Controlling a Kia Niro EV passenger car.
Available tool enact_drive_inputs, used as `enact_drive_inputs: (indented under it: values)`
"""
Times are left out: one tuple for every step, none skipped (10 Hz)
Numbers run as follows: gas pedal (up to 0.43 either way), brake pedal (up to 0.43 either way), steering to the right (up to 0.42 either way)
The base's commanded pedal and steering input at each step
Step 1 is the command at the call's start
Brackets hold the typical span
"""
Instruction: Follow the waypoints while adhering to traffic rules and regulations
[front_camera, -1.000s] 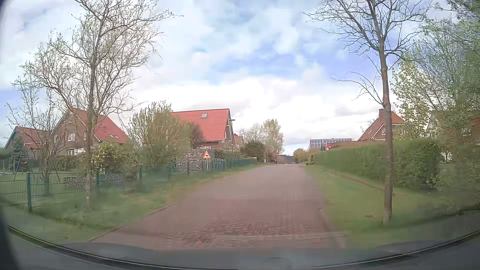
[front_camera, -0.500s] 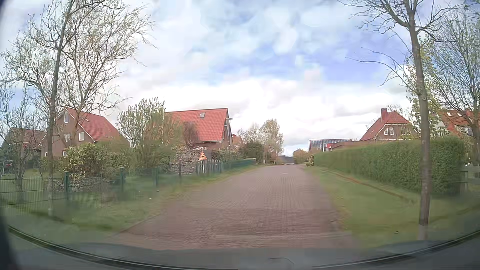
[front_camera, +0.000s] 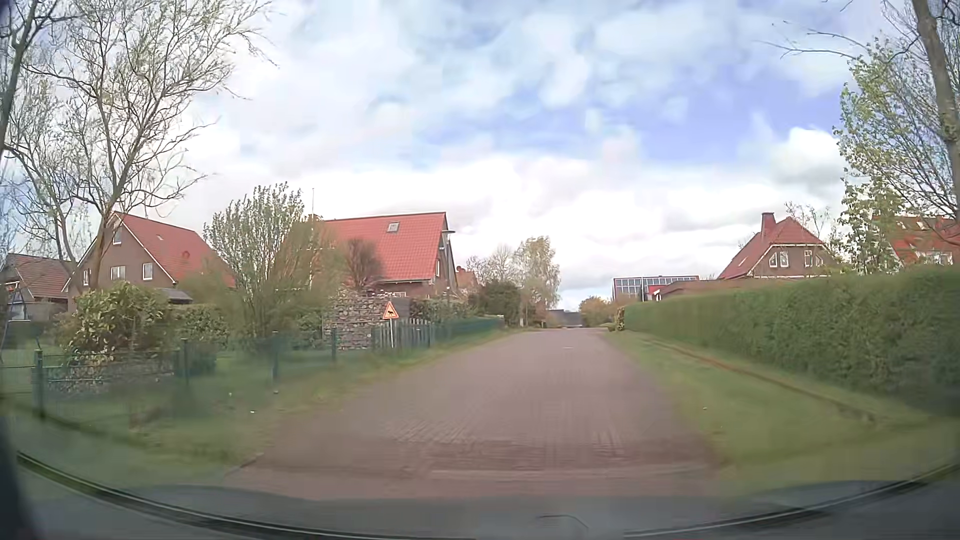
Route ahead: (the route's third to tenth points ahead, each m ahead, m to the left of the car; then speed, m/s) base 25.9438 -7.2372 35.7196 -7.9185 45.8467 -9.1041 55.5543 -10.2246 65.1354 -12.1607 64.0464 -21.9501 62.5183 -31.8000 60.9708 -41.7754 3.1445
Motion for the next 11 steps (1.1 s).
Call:
enact_drive_inputs:
  values:
    - [0.169, 0.000, 0.054]
    - [0.169, 0.000, 0.055]
    - [0.169, 0.000, 0.056]
    - [0.169, 0.000, 0.056]
    - [0.169, 0.006, 0.056]
    - [0.157, 0.000, 0.056]
    - [0.157, 0.000, 0.056]
    - [0.157, 0.000, 0.056]
    - [0.157, 0.006, 0.056]
    - [0.157, 0.000, 0.057]
    - [0.157, 0.000, 0.057]
